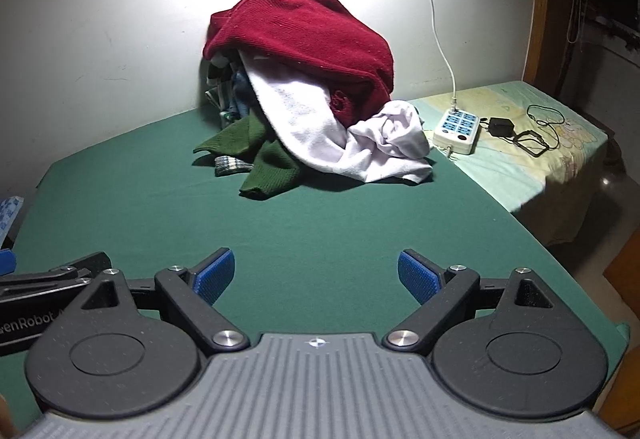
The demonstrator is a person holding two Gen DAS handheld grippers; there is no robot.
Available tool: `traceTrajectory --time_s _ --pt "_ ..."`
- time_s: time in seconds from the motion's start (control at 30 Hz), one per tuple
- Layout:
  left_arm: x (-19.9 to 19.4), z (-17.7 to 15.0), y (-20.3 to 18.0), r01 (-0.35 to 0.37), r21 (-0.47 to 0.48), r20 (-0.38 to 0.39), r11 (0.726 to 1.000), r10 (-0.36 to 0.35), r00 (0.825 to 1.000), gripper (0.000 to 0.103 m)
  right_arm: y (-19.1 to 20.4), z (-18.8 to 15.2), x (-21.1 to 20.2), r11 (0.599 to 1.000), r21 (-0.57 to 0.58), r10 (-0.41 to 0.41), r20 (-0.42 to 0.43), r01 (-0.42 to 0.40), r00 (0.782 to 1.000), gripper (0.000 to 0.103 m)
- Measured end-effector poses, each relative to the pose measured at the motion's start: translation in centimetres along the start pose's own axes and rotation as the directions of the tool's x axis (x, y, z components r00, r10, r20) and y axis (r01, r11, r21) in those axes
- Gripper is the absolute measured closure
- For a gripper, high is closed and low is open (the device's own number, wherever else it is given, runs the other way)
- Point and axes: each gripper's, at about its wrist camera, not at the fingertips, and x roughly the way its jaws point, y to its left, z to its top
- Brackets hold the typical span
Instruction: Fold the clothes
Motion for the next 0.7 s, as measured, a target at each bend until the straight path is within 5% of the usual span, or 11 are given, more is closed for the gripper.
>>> traceTrajectory --time_s 0.7 --pt "-0.3 0.0 -0.1 -0.035 -0.018 -0.06 0.999 0.034 0.998 0.0 -1.1 -0.5 0.0 1.0 0.0 -0.003 -0.012 0.003 1.0 0.012"
